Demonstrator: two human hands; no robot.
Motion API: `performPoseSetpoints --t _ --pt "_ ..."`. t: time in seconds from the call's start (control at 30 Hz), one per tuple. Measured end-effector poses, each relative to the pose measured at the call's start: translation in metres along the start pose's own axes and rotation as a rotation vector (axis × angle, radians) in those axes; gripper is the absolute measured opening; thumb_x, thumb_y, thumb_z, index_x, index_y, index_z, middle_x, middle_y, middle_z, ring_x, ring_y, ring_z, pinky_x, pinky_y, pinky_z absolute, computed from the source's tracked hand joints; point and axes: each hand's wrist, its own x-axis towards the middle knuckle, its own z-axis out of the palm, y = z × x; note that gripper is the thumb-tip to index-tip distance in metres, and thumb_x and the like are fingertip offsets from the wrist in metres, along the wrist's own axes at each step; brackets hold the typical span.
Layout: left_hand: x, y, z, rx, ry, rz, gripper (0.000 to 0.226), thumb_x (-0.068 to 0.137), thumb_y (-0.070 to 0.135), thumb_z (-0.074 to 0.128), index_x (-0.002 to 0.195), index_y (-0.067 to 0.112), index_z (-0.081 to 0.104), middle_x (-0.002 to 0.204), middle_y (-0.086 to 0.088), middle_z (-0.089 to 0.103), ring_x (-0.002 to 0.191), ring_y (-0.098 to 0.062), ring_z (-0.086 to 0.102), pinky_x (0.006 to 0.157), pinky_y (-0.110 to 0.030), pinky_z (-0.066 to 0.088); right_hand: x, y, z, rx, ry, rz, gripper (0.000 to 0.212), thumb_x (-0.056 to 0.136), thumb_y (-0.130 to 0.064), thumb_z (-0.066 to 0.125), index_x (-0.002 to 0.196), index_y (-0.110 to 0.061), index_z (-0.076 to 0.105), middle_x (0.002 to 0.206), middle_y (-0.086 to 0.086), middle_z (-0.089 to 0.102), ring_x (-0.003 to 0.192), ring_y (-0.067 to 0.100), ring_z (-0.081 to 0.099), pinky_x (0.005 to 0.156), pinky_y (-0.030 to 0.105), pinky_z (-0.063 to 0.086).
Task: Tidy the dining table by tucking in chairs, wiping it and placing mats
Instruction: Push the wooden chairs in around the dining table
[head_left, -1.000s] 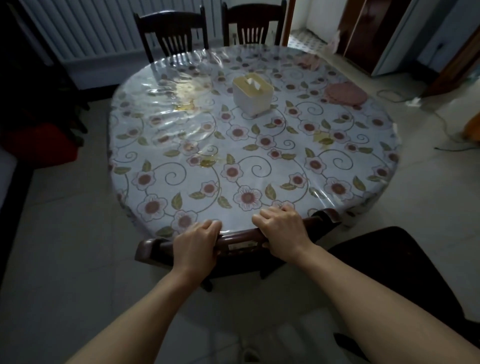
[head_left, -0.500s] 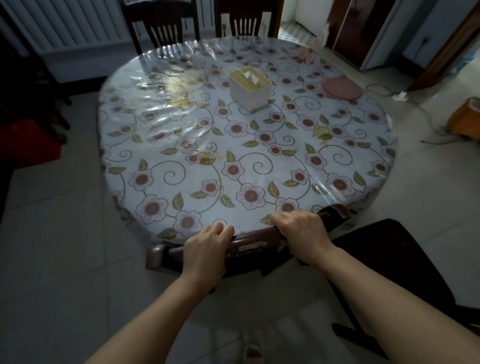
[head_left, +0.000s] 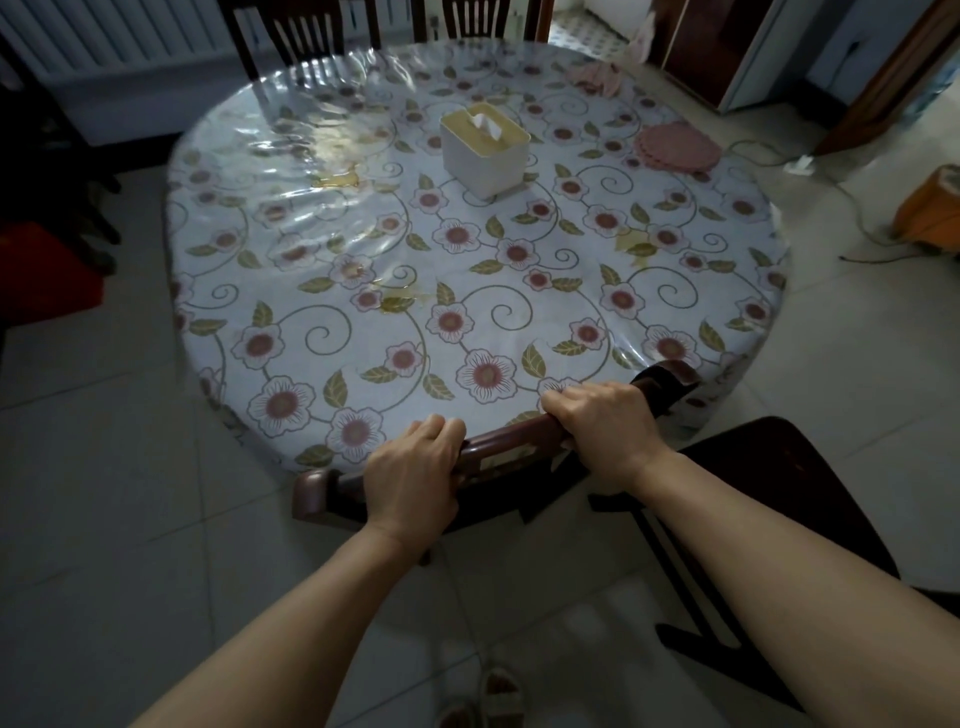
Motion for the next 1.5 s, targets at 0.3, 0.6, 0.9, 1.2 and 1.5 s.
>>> performPoseSetpoints --t 0.3,0.6,0.9,1.2,1.5 --pt "0.001 0.001 0.003 -0.034 -0.038 -0.045 0.039 0.058 0.014 0.080 0.079 0.018 0.047 0.072 0.002 0.052 0.060 -0.018 0.051 0.044 -0.025 0.024 -0.009 -0.013 0.001 0.081 -0.033 0.122 0.037 0.067 0.000 0.070 0.100 -0.011 0.059 0.085 0.007 0.062 0.077 0.026 0.058 0.073 0.035 0.046" --pt "-0.005 0.041 -0.034 -0.164 -0.202 -0.113 0.084 0.077 0.038 0.069 0.143 0.023 0.019 0.147 -0.001 0.028 0.137 -0.024 0.026 0.115 -0.046 0.019 -0.065 -0.025 -0.036 0.148 -0.173 0.322 0.086 0.079 -0.027 0.071 0.147 -0.015 0.020 0.152 0.011 0.021 0.143 0.027 0.015 0.119 0.037 0.007" --pt "-0.002 0.137 -0.055 -0.311 -0.291 0.134 0.079 0.079 0.039 0.067 0.143 0.023 0.024 0.146 -0.002 0.036 0.136 -0.022 0.031 0.111 -0.040 0.024 -0.157 -0.006 -0.074 0.184 -0.221 0.579 0.079 0.087 -0.032 0.063 0.149 -0.015 0.016 0.157 0.009 0.010 0.145 0.025 0.009 0.117 0.033 0.012" --pt "-0.003 0.270 -0.071 -0.300 -0.356 0.439 0.071 0.081 0.038 0.064 0.140 0.022 0.027 0.141 -0.003 0.040 0.131 -0.024 0.037 0.106 -0.038 0.028 -0.255 0.055 -0.099 0.189 -0.129 0.795 0.079 0.084 -0.034 0.066 0.147 -0.014 0.022 0.154 0.010 0.018 0.142 0.026 0.020 0.115 0.034 0.021" --pt "-0.010 0.460 -0.045 -0.324 -0.407 0.506 0.067 0.083 0.040 0.063 0.139 0.023 0.029 0.138 -0.003 0.045 0.127 -0.024 0.043 0.103 -0.038 0.032 -0.395 0.179 -0.124 0.157 -0.062 0.919 0.060 0.089 -0.022 0.060 0.142 -0.008 0.034 0.150 0.013 0.027 0.136 0.030 0.031 0.110 0.034 0.026"
